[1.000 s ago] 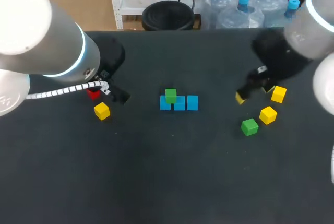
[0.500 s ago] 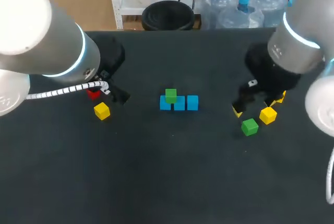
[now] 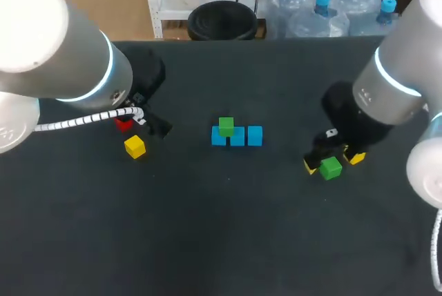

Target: Place the blue cubes, place green cubes on the blue cubes, place the yellow cubes on the green cubes, then place the red cubes on the yellow cubes, and place purple cube on the red cubes.

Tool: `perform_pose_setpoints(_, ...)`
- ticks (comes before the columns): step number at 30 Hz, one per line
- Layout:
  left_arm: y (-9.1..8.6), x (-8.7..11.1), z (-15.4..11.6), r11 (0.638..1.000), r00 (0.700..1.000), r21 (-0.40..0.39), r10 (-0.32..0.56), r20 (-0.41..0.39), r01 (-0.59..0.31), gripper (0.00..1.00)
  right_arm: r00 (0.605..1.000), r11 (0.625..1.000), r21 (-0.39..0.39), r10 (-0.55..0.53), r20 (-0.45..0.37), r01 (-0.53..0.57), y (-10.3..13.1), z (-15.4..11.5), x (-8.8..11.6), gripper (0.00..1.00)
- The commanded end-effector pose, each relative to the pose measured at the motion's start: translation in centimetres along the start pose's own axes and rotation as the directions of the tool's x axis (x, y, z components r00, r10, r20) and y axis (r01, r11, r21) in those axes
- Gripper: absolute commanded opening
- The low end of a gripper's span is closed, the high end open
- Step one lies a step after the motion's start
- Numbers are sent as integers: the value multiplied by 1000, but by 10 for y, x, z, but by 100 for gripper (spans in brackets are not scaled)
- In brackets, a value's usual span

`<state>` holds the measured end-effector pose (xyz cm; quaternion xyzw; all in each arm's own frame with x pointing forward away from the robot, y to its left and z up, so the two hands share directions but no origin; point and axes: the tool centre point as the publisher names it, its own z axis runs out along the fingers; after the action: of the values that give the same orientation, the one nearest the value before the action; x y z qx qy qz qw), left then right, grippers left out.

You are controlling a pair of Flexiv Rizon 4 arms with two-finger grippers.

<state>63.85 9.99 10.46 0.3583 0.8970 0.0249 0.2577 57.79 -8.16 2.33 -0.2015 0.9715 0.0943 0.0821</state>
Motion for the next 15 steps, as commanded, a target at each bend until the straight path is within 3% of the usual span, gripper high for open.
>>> perform_pose_setpoints(1, 1, 0, 0, 1000, 1000, 2, 1, 2, -1, 100, 1000, 1000, -7, -1, -25, 0, 1, 4, -6, 100)
perform_pose_setpoints(11, 1, 0, 0, 1000, 1000, 2, 1, 2, -1, 100, 999, 1000, 15, -26, -35, 27, -5, 12, -8, 99)
perform_pose_setpoints(13, 1, 0, 0, 1000, 1000, 2, 1, 2, -1, 100, 999, 999, 17, -33, -38, 34, -6, 15, -9, 88)
perform_pose_setpoints(14, 1, 0, 0, 1000, 1000, 2, 1, 2, -1, 100, 998, 999, 20, -41, -43, 42, -7, 16, -9, 75)
perform_pose_setpoints(15, 1, 0, 0, 1000, 1000, 2, 1, 2, -1, 100, 998, 999, 23, -45, -44, 46, -7, 17, -9, 53)
